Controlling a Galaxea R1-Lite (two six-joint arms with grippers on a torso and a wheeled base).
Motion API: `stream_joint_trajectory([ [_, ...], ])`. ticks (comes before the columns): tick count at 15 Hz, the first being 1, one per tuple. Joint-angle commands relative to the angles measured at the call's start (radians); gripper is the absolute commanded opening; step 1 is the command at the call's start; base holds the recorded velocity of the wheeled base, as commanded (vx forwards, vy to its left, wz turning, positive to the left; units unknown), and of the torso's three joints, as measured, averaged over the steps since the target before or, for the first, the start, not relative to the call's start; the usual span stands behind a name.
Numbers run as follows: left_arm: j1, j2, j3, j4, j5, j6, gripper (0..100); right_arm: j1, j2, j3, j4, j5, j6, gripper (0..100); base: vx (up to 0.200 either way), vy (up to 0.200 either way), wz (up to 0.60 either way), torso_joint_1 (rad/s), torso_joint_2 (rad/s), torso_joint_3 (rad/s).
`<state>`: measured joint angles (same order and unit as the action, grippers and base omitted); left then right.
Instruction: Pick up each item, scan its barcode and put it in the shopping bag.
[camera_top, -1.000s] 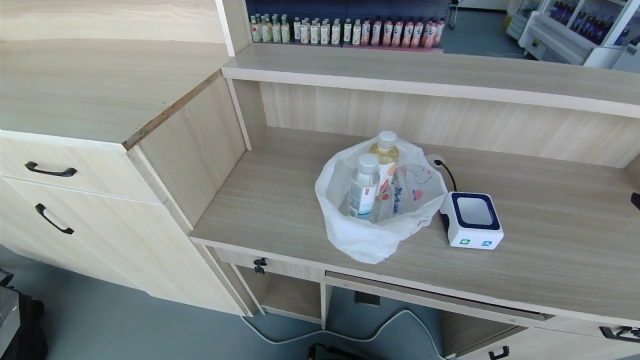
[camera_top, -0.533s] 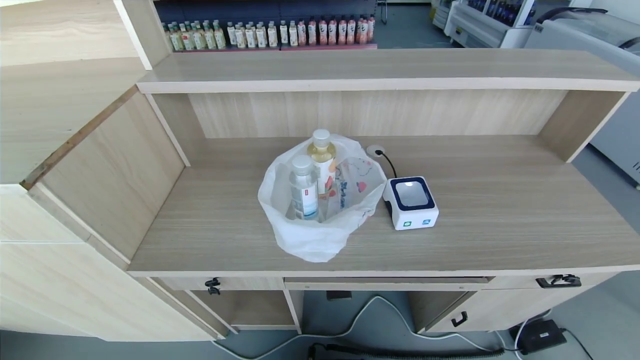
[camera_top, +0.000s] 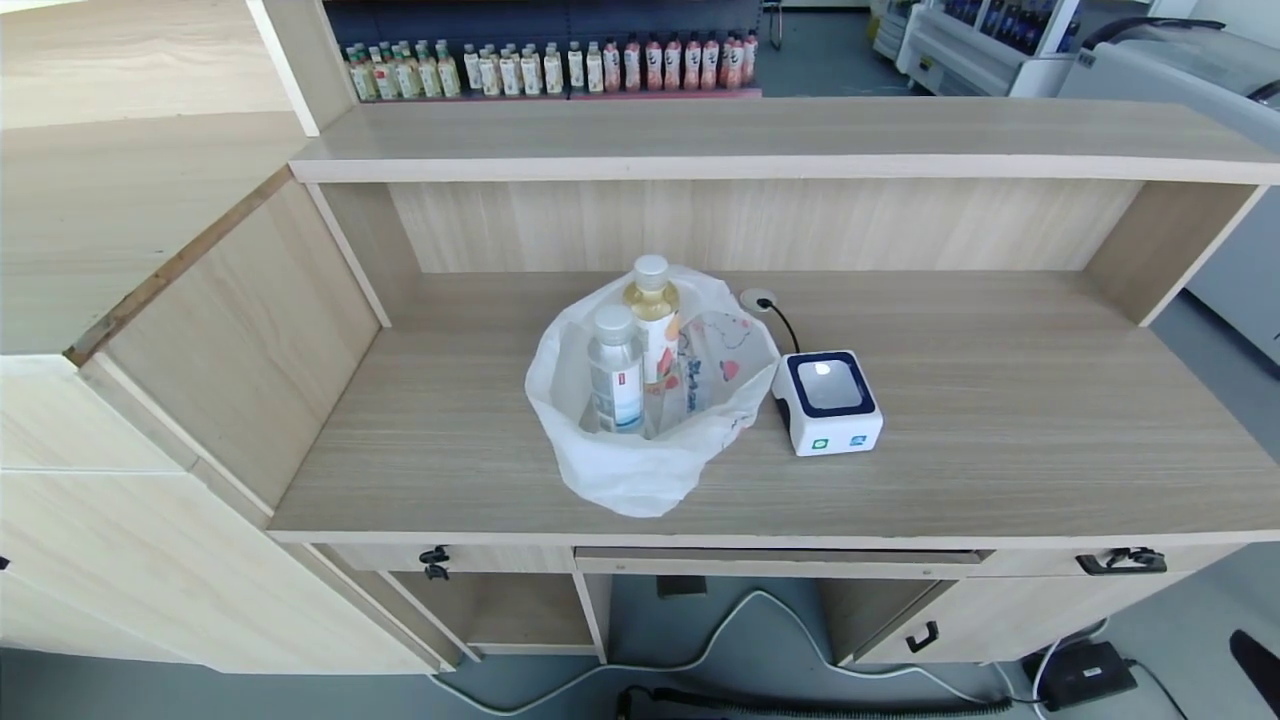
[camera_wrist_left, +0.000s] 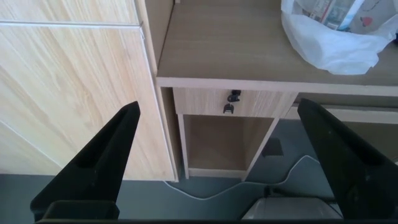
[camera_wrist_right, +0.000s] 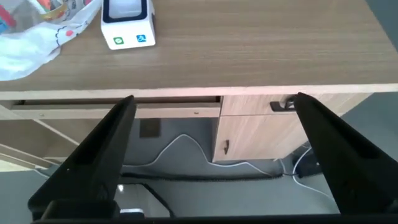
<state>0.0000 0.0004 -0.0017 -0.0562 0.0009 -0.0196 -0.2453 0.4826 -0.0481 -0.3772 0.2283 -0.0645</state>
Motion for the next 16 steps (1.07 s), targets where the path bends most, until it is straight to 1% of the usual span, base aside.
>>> stream_joint_trajectory([
  [1,0.000,0.000,0.000,-0.001,0.001,0.000,100,0.080,-0.243,0.048,0.158,-0.033,0.000,100,0.000,0.000,0.00,0.000,0.00,0.000],
  [2,0.000,0.000,0.000,-0.001,0.001,0.000,100,0.095,-0.298,0.048,0.239,-0.070,0.002,100,0.000,0.000,0.00,0.000,0.00,0.000],
  [4,0.000,0.000,0.000,-0.001,0.001,0.000,100,0.161,-0.357,0.048,0.314,-0.199,0.023,100,0.000,0.000,0.00,0.000,0.00,0.000],
  [5,0.000,0.000,0.000,-0.001,0.001,0.000,100,0.198,-0.383,0.048,0.339,-0.222,0.035,100,0.000,0.000,0.00,0.000,0.00,0.000],
  [7,0.000,0.000,0.000,-0.001,0.001,0.000,100,0.247,-0.440,0.048,0.350,-0.227,0.048,100,0.000,0.000,0.00,0.000,0.00,0.000],
  [8,0.000,0.000,0.000,-0.001,0.001,0.000,100,0.250,-0.483,0.048,0.365,-0.222,0.051,100,0.000,0.000,0.00,0.000,0.00,0.000],
  [16,0.000,0.000,0.000,-0.001,0.001,0.000,100,0.250,-0.481,0.048,0.370,-0.225,0.061,100,0.000,0.000,0.00,0.000,0.00,0.000],
])
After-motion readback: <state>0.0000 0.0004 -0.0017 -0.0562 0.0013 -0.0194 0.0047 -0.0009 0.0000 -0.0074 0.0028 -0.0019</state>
